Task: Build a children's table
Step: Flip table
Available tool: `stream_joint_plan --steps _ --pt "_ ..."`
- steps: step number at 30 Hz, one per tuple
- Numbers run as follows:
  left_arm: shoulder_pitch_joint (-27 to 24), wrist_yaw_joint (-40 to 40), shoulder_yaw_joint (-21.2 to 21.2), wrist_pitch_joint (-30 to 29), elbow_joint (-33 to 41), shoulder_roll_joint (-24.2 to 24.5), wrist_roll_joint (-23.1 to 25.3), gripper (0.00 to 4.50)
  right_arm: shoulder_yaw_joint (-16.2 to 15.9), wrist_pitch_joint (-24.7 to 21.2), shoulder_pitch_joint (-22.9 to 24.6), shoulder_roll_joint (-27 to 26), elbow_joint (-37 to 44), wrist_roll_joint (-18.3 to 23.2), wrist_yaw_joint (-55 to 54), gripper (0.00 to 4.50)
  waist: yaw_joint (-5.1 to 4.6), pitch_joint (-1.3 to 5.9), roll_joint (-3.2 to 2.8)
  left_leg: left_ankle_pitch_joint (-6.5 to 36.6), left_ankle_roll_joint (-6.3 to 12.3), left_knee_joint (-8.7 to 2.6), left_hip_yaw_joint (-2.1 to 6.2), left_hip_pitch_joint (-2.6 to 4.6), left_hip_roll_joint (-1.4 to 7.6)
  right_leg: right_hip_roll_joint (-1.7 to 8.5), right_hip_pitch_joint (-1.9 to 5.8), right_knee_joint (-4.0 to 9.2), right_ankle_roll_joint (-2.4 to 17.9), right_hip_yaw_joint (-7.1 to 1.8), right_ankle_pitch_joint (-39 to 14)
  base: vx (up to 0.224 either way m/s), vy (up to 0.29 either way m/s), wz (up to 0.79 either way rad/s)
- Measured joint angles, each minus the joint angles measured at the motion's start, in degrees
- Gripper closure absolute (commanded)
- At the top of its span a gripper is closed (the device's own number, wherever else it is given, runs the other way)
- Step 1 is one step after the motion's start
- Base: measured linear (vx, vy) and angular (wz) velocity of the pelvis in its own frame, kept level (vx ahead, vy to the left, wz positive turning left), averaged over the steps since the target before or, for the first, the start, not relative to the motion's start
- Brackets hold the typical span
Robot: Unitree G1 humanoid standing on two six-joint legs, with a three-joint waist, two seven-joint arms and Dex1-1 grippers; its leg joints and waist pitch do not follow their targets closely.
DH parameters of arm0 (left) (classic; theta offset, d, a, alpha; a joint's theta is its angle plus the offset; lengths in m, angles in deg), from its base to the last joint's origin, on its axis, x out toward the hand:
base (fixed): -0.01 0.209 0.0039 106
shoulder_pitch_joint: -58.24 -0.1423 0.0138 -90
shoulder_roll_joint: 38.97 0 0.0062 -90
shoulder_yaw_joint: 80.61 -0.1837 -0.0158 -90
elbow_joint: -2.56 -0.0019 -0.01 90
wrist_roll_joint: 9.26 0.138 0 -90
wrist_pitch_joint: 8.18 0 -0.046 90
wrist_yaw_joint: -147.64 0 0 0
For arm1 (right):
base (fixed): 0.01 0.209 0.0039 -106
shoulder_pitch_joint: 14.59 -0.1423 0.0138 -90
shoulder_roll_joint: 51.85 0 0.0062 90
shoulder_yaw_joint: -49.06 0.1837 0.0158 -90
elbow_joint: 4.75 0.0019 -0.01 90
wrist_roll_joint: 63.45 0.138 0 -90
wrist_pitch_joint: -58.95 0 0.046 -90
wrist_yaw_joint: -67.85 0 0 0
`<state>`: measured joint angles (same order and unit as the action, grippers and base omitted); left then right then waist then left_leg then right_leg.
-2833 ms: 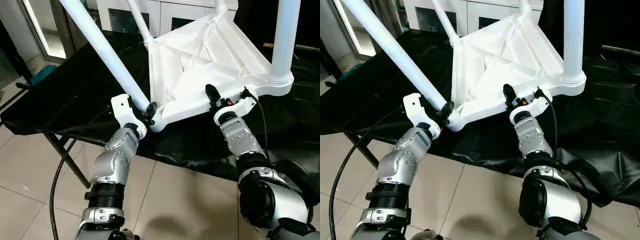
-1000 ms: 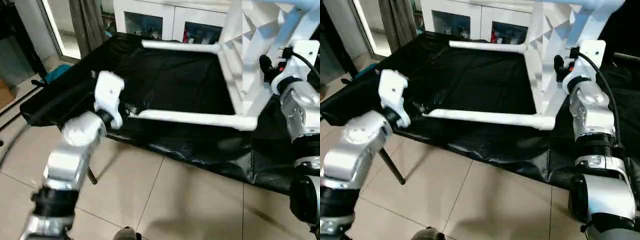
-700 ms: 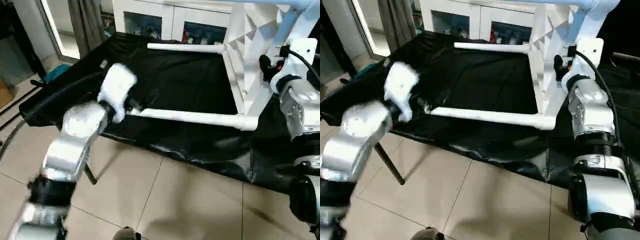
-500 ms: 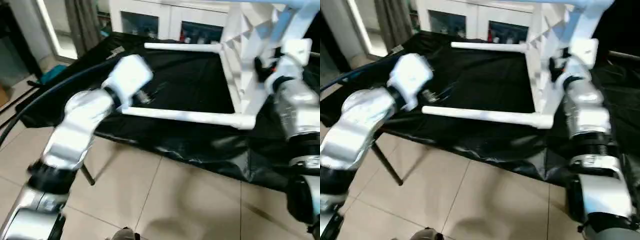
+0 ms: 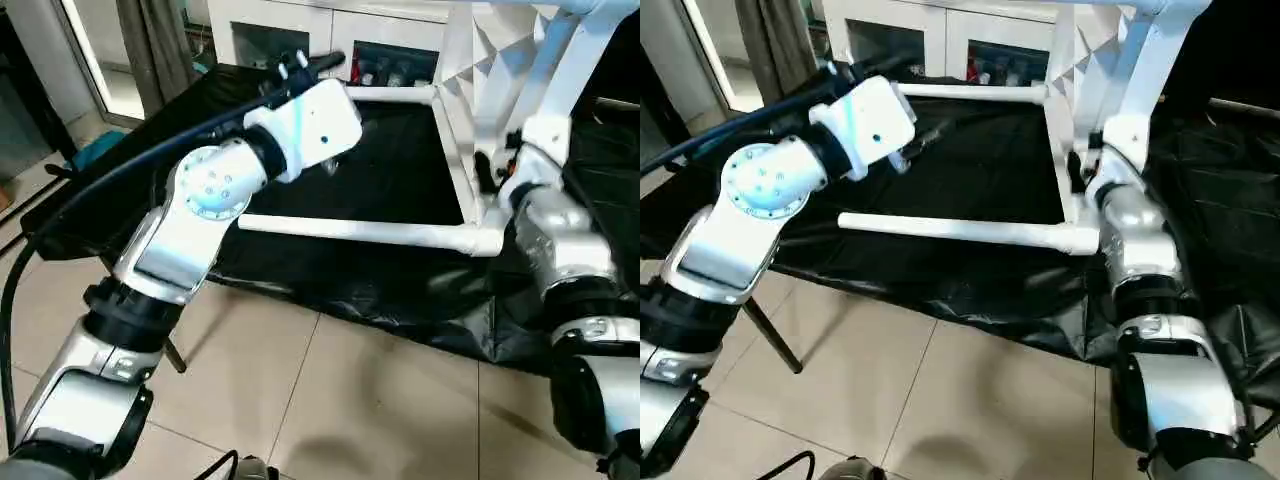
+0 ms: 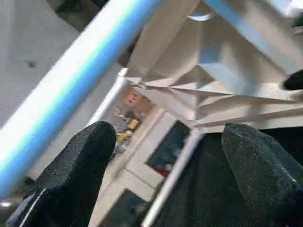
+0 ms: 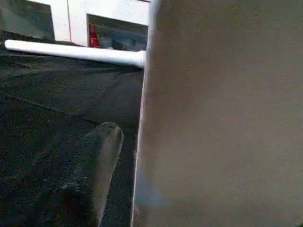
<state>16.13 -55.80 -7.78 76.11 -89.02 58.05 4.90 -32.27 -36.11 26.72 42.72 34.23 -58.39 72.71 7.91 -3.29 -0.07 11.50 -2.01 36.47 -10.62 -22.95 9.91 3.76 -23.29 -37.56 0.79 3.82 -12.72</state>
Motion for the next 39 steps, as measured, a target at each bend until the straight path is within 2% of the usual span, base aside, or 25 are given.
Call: stream_joint_plan --steps 5,7,10,12,16,19,24,26,29,39 --pt "4.01 7.23 -0.34 3.71 -5.37 1.56 7.56 0.38 0.14 2.29 -0.04 -0.12 -3.41 -0.23 0.73 1.69 -0.21 -0.05 0.09 -0.15 0.21 0.0 0.01 0.02 0.02 -0.02 -0.01 -0.04 0.0 0.01 0.0 0.0 0.0 0.0" --pt "5.73 10.04 -0.27 4.92 -7.43 1.9 9.62 0.38 0.18 2.88 -0.13 -0.15 -4.26 -0.42 0.72 2.0 -0.25 -0.05 0.09 -0.15 0.23 0.0 0.0 0.01 0.02 -0.01 -0.01 -0.03 0.01 0.0 0.0 0.0 0.0 0.0" --pt "7.53 12.8 -0.13 6.01 -10.38 2.06 10.85 0.38 0.22 3.41 -0.49 -0.17 -5.0 -0.44 0.71 2.09 -0.32 -0.05 0.09 -0.16 0.24 0.0 0.0 0.0 0.02 -0.02 -0.03 -0.04 0.01 0.01 0.01 0.0 0.0 0.0" --pt "8.5 13.91 0.01 6.29 -11.49 2.48 11.13 0.38 0.2 3.67 -0.54 -0.24 -5.17 -0.44 0.83 2.39 -0.34 -0.05 0.09 -0.16 0.24 0.0 0.01 0.01 0.03 -0.03 -0.03 -0.06 0.01 0.01 0.01 0.0 0.0 0.0" --pt "13.68 16.08 1.13 9.86 -19.15 4.12 12.36 0.38 0.34 5.12 -0.78 -0.6 -6.2 -0.44 1.31 2.5 -0.31 -0.07 0.11 -0.2 0.24 0.0 0.01 -0.01 0.03 -0.02 -0.08 -0.1 0.06 0.01 0.03 0.0 0.0 0.0" --pt "14.38 17.48 0.84 11.9 -23.69 4.25 14.03 0.38 0.39 5.78 -0.83 -0.92 -6.58 -0.44 1.34 2.53 -0.22 -0.06 0.1 -0.2 0.23 0.0 0.01 -0.01 0.03 -0.01 -0.08 -0.1 0.06 0.01 0.04 0.0 0.0 0.0" --pt "15.42 20.33 0.6 11.94 -29.26 4.02 14.93 0.38 0.39 6.21 -0.83 -0.96 -6.59 -0.44 1.64 2.56 -0.27 -0.07 0.08 -0.2 0.23 0.0 0.01 -0.05 0.03 -0.02 -0.11 -0.1 0.07 0.01 0.04 0.0 0.0 0.0" --pt "16.11 21.31 0.66 12.0 -30.06 3.76 14.87 0.72 0.4 6.4 -0.83 -0.96 -6.61 -0.44 1.76 2.56 -0.29 -0.07 0.07 -0.2 0.23 0.0 0.01 -0.06 0.03 -0.02 -0.12 -0.1 0.07 0.01 0.04 0.0 0.0 0.0" --pt "17.06 21.4 1.29 12.8 -32.45 3.23 14.59 0.75 0.39 6.72 -0.82 -0.96 -6.62 -0.46 1.96 2.56 -0.32 -0.14 -0.05 -0.2 0.23 0.0 0.01 -0.07 0.03 -0.02 -0.15 -0.11 0.07 0.01 0.04 0.0 0.0 0.0" --pt "17.09 21.13 2.35 13.61 -33.68 1.98 12.38 1.74 0.39 7.05 -0.83 -0.58 -6.67 -0.59 2.51 2.56 -0.25 -0.19 -0.13 -0.2 0.24 0.0 0.01 -0.11 0.03 -0.02 -0.18 -0.1 0.07 0.02 0.04 0.0 0.0 0.0"
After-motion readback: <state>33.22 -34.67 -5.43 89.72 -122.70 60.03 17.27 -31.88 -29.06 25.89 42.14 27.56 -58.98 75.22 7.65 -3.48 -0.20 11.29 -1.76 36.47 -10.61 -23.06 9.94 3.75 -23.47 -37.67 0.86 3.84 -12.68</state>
